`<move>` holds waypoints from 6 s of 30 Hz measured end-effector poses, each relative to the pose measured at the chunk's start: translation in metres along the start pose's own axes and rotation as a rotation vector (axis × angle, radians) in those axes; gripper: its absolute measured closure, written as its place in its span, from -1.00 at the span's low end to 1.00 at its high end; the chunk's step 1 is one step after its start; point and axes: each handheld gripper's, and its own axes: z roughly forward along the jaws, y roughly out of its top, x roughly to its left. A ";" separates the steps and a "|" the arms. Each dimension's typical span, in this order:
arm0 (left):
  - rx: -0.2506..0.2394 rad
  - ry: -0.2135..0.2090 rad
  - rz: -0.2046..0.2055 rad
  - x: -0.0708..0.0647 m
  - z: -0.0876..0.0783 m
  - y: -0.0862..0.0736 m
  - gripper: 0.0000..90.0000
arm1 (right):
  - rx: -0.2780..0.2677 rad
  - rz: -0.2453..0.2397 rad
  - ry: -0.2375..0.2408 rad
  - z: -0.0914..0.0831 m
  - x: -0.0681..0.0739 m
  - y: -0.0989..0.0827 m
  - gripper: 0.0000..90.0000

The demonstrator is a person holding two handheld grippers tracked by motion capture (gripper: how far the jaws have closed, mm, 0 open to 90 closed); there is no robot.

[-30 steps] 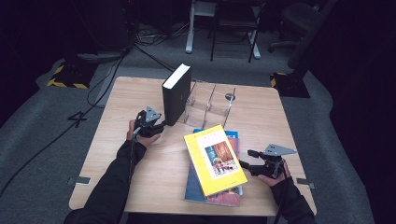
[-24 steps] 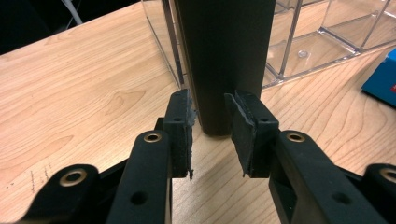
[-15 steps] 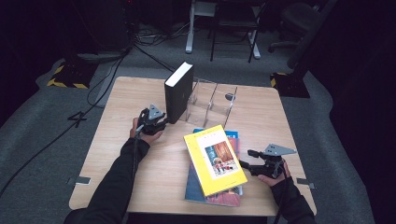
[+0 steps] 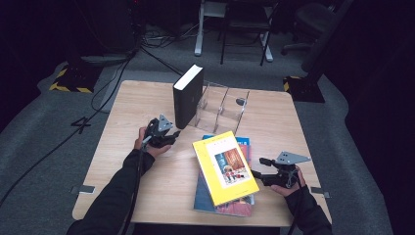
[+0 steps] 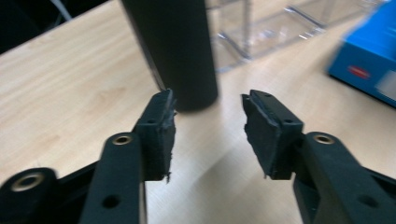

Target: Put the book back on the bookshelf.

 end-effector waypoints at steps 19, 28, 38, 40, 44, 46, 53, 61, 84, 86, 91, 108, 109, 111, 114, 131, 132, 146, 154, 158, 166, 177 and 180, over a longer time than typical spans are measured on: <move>0.087 -0.178 0.101 -0.061 -0.058 -0.042 -0.36 | 0.061 -0.074 0.109 -0.025 0.035 0.013 -0.33; 0.101 -0.200 0.113 -0.069 -0.051 -0.044 -0.40 | 0.137 -0.052 0.173 -0.010 0.040 0.015 -0.42; 0.078 -0.214 0.088 -0.065 -0.036 -0.032 -0.43 | 0.172 -0.020 0.221 -0.002 0.046 0.016 -0.50; 0.071 -0.205 0.087 -0.063 -0.033 -0.028 -0.43 | 0.181 -0.035 0.206 -0.003 0.051 0.018 -0.50; 0.061 -0.192 0.101 -0.059 -0.029 -0.021 -0.43 | 0.194 -0.050 0.198 -0.003 0.056 0.020 -0.48; 0.044 -0.188 0.098 -0.055 -0.026 -0.016 -0.43 | 0.208 -0.062 0.213 -0.004 0.060 0.022 -0.41; 0.048 -0.191 0.099 -0.050 -0.012 -0.004 -0.38 | 0.236 -0.073 0.214 0.005 0.056 0.034 -0.40; 0.033 -0.199 0.087 -0.054 -0.005 0.004 -0.33 | 0.273 -0.057 0.238 0.029 0.036 0.049 -0.51; 0.032 -0.190 0.057 -0.044 0.008 0.012 0.04 | 0.195 -0.065 0.271 0.053 0.020 0.069 -0.42; 0.029 -0.202 0.049 -0.040 0.008 0.012 0.10 | 0.175 -0.064 0.266 0.057 0.019 0.070 -0.42; 0.022 -0.226 0.045 -0.038 0.011 0.015 0.09 | 0.095 -0.083 0.299 0.055 0.023 0.077 -0.24; -0.056 -0.321 0.051 -0.034 0.006 0.034 0.66 | 0.045 -0.121 0.341 0.059 0.029 0.084 0.59; -0.060 -0.332 0.049 -0.033 0.005 0.037 0.68 | 0.032 -0.133 0.334 0.057 0.030 0.084 0.59; -0.079 -0.341 0.048 -0.031 0.002 0.042 0.73 | 0.010 -0.148 0.316 0.054 0.032 0.085 0.61; -0.117 -0.362 0.027 -0.028 -0.002 0.048 0.72 | -0.044 -0.189 0.295 0.046 0.035 0.087 0.63; -0.270 -0.473 0.129 -0.036 -0.047 0.106 0.99 | -0.174 -0.329 0.201 0.017 0.051 0.103 0.68; -0.272 -0.475 0.133 -0.037 -0.049 0.108 0.99 | -0.178 -0.339 0.190 0.013 0.052 0.105 0.73; -0.328 -0.424 0.238 -0.056 -0.084 0.117 0.88 | -0.238 -0.397 0.112 -0.006 0.065 0.101 0.92; -0.303 -0.405 0.246 -0.065 -0.087 0.098 0.68 | -0.252 -0.435 0.107 -0.012 0.074 0.095 0.92; -0.285 -0.401 0.234 -0.067 -0.087 0.087 0.56 | -0.264 -0.431 0.105 -0.014 0.077 0.091 0.92; -0.233 -0.380 0.237 -0.078 -0.090 0.059 0.37 | -0.270 -0.444 0.096 -0.017 0.082 0.087 0.92; -0.154 -0.431 0.245 -0.091 -0.092 0.027 0.15 | -0.275 -0.448 0.090 -0.019 0.087 0.084 0.92; -0.141 -0.438 0.230 -0.100 -0.086 0.022 0.03 | -0.278 -0.449 0.091 -0.020 0.088 0.083 0.92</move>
